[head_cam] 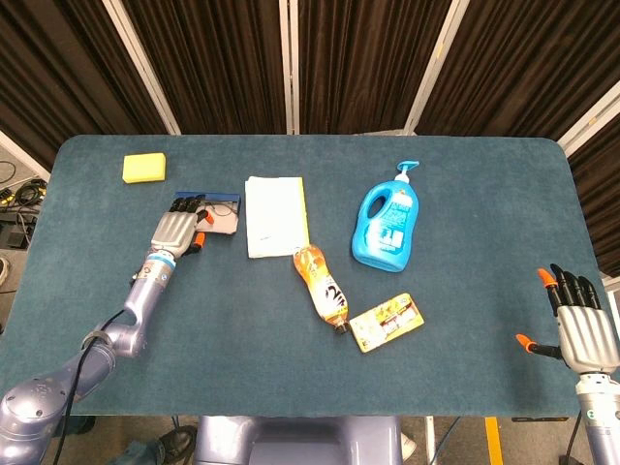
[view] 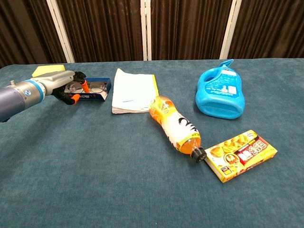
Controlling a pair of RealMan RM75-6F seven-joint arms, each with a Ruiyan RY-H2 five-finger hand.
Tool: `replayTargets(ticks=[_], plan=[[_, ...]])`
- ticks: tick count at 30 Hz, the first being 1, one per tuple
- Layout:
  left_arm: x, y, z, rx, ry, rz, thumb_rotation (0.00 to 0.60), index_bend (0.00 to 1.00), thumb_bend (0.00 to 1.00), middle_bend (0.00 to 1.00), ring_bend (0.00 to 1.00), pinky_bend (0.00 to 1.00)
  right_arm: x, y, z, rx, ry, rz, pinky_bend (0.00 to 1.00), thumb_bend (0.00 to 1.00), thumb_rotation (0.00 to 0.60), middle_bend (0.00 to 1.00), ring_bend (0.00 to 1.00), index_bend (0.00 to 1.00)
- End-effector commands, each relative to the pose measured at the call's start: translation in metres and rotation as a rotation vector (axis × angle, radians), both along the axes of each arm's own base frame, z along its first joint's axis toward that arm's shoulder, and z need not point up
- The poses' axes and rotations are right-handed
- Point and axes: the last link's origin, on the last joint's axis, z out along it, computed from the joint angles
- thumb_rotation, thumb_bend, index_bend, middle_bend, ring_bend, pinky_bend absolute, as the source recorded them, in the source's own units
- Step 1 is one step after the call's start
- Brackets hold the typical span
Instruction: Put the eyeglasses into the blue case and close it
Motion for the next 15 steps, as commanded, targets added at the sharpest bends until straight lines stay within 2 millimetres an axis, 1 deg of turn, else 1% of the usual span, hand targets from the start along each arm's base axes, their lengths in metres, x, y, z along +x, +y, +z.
replayTargets(ticks=[1,5,7,9,13,15], plan=[[0.0049,-0.0003,-0.0017,0.01,0.005,-0.027,0.6,0.35,0.62,0.0,0.0,0.0,-0.0005,-0.0003,0.0,-0.001,0.0,-0.003,0.0,0.0,0.6,0.0,0.0,0.0],[0.0067,-0.0019,-0.0041,0.021,0.004,-0.043,0.6,0.4,0.61,0.0,0.0,0.0,-0.0014,-0.0006,-0.0009,0.002,0.002,-0.007,0.0,0.0,0.6,0.0,0.0,0.0],[0.0058,-0.0021,-0.0049,0.026,0.008,-0.042,0.6,0.47,0.61,0.0,0.0,0.0,-0.0018,-0.0007,-0.0013,0.003,0.001,-0.008,0.0,0.0,0.6,0.0,0.0,0.0],[0.0047,-0.0023,-0.0058,0.027,0.01,-0.037,0.6,0.52,0.61,0.0,0.0,0.0,-0.002,-0.0009,-0.0012,0.003,0.001,-0.009,0.0,0.0,0.6,0.0,0.0,0.0],[0.0029,-0.0021,-0.0056,0.031,0.004,-0.029,0.6,0.57,0.63,0.0,0.0,0.0,-0.0023,-0.0011,-0.0011,0.003,0.0,-0.009,0.0,0.0,0.6,0.0,0.0,0.0],[0.0026,-0.0019,-0.0048,0.033,-0.003,-0.028,0.6,0.61,0.64,0.0,0.0,0.0,-0.0023,-0.0011,-0.0013,0.004,-0.001,-0.01,0.0,0.0,0.6,0.0,0.0,0.0]])
